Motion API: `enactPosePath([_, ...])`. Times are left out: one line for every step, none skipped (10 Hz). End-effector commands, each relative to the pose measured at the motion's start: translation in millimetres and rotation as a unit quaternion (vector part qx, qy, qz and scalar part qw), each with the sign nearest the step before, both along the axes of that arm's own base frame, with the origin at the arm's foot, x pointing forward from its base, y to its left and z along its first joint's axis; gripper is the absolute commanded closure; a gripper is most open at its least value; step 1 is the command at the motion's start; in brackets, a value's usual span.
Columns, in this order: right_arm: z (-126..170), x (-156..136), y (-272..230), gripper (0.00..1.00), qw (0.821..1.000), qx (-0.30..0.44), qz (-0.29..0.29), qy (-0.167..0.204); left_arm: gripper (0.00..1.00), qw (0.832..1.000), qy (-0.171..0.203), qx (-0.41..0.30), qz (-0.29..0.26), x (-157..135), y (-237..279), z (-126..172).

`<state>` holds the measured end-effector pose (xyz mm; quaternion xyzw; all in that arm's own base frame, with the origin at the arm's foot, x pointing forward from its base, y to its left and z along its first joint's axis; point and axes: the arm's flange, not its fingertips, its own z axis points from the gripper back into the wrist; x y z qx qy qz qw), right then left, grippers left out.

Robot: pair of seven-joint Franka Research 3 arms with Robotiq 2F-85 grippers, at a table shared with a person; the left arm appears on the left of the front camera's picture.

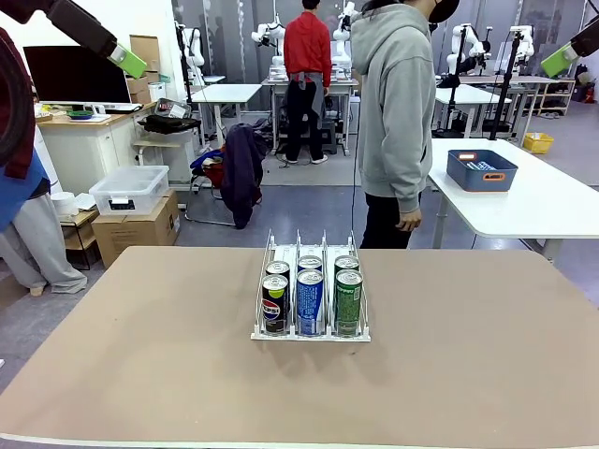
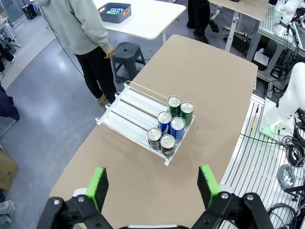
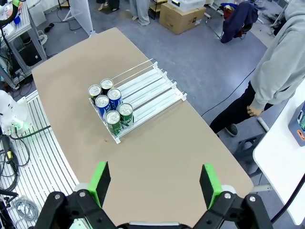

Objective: Fill the beverage cans into the dispenser.
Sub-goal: Pick up the Pepsi coke handed by the human.

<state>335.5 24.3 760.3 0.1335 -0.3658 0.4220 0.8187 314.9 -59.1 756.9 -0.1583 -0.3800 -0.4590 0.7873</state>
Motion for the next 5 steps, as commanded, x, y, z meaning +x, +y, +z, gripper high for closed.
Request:
enactPosePath([-0.1, 0.2, 0.0, 0.0, 1.0, 0.0, 0.0, 0.0, 0.0, 1.0, -0.005, -0.002, 0.0, -4.5, 1.6, 3.3])
enactPosePath([-0.1, 0.2, 0.0, 0.0, 1.0, 0.0, 0.0, 0.0, 0.0, 1.0, -0.005, -0.002, 0.0, -4.5, 1.6, 3.3])
enactPosePath([-0.1, 0.2, 0.0, 0.0, 1.0, 0.0, 0.0, 0.0, 0.0, 1.0, -0.005, -0.002, 0.0, -4.5, 1.6, 3.3])
enactPosePath([-0.1, 0.2, 0.0, 0.0, 1.0, 0.0, 0.0, 0.0, 0.0, 1.0, -0.005, -0.002, 0.0, -4.5, 1.6, 3.3])
enactPosePath([-0.1, 0.2, 0.0, 0.0, 1.0, 0.0, 0.0, 0.0, 0.0, 1.0, -0.005, -0.002, 0.0, -4.5, 1.6, 3.3])
